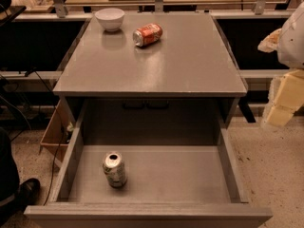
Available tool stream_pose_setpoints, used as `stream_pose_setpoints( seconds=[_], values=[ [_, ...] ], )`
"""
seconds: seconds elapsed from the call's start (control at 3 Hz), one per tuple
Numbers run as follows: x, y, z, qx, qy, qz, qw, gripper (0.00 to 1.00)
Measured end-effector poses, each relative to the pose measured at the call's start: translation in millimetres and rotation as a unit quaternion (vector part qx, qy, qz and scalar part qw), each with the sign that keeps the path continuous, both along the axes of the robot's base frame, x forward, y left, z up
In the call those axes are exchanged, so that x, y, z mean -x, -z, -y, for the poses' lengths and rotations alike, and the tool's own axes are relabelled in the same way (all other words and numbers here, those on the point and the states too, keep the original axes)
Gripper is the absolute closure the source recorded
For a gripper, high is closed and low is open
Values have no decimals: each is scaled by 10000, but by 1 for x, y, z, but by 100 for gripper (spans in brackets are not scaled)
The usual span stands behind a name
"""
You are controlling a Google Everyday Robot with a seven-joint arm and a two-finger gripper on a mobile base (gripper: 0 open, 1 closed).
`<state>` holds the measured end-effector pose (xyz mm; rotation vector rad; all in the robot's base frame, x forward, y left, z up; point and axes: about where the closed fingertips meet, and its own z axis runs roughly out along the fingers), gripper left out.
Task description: Pick 7up can from top drawer and place on counter
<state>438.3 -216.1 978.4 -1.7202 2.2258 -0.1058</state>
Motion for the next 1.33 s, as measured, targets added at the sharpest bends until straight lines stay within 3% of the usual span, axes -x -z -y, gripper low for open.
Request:
stream_pose_setpoints(
  seconds=[0.33,0.67,1.0,1.33],
  values=[
    [-1,2,-1,-50,-1,-13,10000,0],
    [-16,30,-14,-786,-14,-223,9967,0],
    [-35,84,-64,-1799,-181,-593,9817,0],
    [-33,129,-118,-2606,-376,-987,9597,0]
  ],
)
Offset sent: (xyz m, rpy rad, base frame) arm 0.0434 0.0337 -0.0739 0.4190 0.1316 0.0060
